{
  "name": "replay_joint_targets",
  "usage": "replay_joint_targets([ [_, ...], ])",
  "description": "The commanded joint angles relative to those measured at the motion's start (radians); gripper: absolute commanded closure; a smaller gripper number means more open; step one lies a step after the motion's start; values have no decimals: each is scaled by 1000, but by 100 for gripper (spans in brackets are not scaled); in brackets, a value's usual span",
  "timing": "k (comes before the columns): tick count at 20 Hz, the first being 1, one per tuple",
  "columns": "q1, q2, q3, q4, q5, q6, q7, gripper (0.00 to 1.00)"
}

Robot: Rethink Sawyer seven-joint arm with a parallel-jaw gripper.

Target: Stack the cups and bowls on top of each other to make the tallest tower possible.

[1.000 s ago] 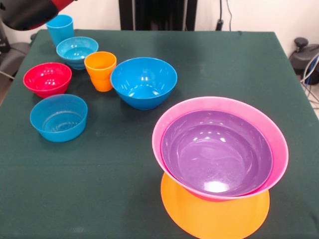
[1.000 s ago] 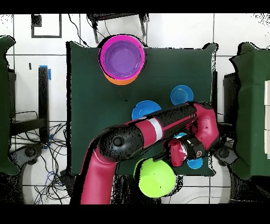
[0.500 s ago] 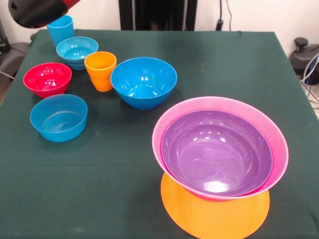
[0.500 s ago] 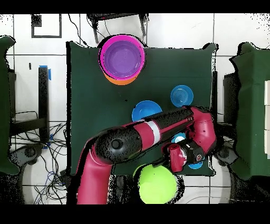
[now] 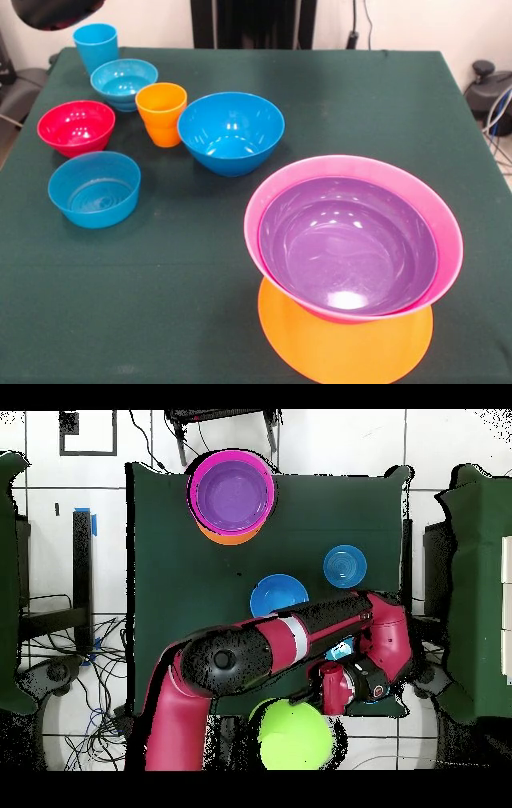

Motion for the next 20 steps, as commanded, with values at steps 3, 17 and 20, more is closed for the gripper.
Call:
replay_joint_targets([
  [3,7,-3,160,-16,67,-3,115,100],
  [17,-248,-580,1284,184,-331,978,448,100],
  [20,-257,-585,1305,190,-348,969,445,100],
])
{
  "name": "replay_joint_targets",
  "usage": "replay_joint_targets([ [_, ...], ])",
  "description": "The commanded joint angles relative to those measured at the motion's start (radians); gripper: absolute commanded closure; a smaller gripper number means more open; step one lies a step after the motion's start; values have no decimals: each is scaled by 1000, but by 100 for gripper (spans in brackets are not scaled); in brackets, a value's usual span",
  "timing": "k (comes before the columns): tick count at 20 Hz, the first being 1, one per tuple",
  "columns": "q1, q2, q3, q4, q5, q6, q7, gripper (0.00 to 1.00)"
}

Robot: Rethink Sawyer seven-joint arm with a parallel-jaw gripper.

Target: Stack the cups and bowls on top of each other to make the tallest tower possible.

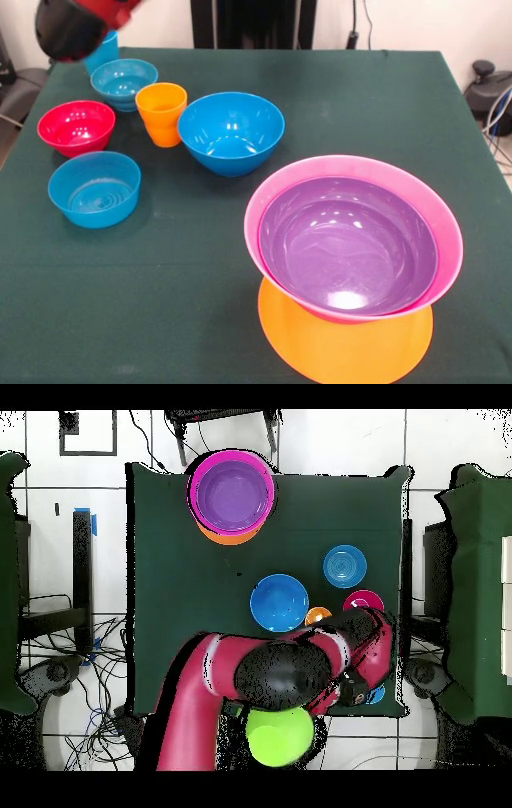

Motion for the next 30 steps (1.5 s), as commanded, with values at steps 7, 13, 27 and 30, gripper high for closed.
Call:
replay_joint_targets([
  [7,-131,-408,806,67,-204,675,421,100],
  [13,-119,-401,783,30,-204,660,407,100],
  [27,-92,-384,723,18,-189,617,405,100],
  [30,-77,-372,691,0,-182,597,401,100],
])
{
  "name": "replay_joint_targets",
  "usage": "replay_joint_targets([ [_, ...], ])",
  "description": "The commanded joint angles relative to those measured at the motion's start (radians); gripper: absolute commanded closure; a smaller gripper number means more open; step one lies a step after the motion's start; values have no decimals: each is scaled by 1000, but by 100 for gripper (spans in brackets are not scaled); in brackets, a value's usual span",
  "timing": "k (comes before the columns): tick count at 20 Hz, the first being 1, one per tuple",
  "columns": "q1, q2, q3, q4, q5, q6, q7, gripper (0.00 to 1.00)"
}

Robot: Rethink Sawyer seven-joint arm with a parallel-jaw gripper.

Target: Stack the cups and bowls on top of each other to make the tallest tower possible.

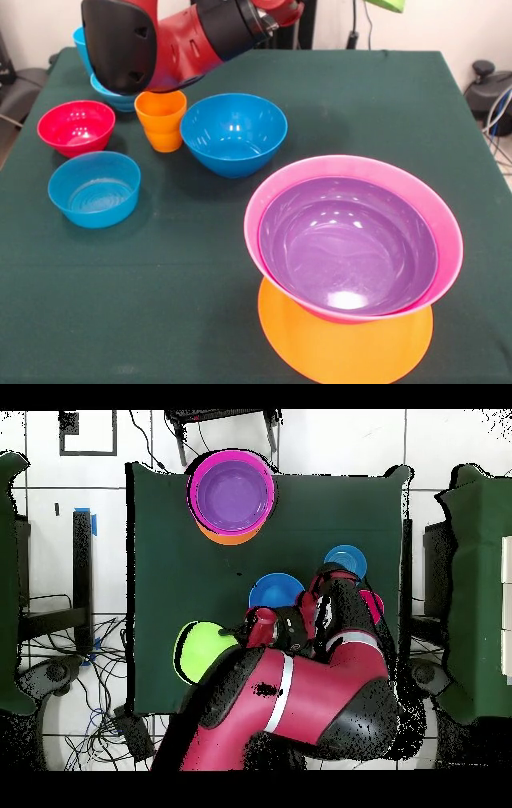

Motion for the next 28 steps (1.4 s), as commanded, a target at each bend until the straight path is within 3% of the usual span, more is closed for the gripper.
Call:
replay_joint_targets([
  [1,35,21,62,-75,-30,-8,399,100],
  [10,39,24,53,-91,-28,-6,395,100],
  [12,66,49,-11,-159,-11,-38,374,100],
  [16,167,212,-349,-457,164,-192,287,100],
  [20,187,277,-472,-500,261,-269,275,100],
  [22,194,337,-585,-560,357,-322,260,100],
  [23,194,388,-681,-603,440,-361,251,100],
  [26,188,463,-831,-626,560,-425,249,100],
  [28,163,558,-1035,-662,706,-506,240,100],
])
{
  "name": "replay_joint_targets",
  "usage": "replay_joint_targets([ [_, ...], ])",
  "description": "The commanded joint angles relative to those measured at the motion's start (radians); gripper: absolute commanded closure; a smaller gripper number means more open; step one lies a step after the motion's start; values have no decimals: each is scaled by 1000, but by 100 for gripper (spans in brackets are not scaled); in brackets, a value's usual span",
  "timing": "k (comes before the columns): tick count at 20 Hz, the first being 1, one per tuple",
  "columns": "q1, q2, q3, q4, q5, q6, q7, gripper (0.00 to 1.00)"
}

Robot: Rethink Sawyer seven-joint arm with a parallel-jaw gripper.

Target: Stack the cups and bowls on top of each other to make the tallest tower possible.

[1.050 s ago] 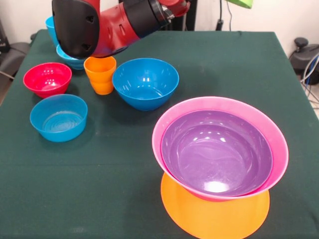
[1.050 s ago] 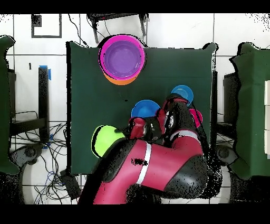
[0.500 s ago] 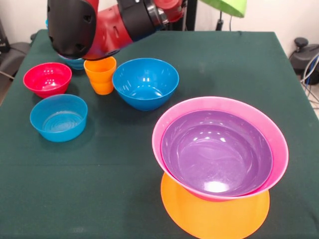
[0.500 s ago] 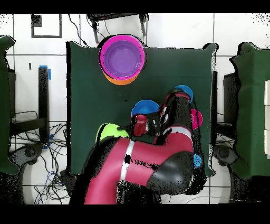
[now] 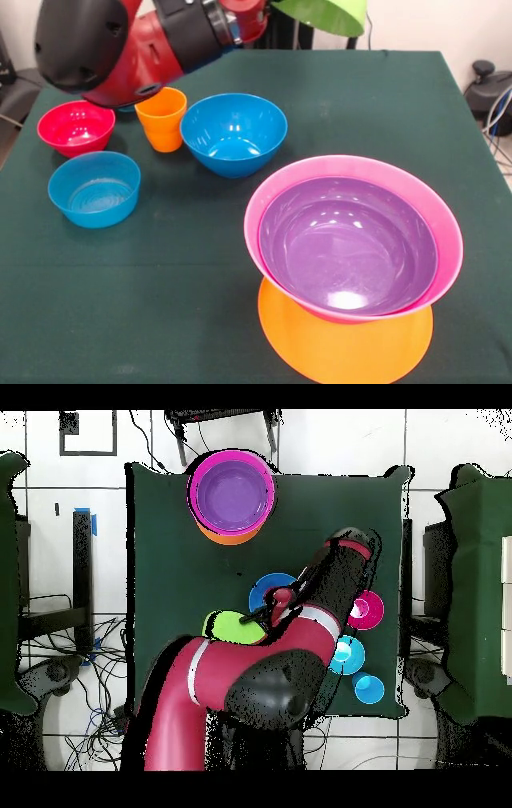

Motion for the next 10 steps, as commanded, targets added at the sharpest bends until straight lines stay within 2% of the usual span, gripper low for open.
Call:
replay_joint_targets([
  [1,-25,293,-512,-217,354,-192,235,100],
  [2,-33,312,-556,-214,376,-215,231,100],
  [4,-67,367,-697,-240,466,-268,218,100],
  [6,-72,380,-729,-230,474,-290,212,100],
  [10,-75,385,-737,-228,482,-291,214,100],
])
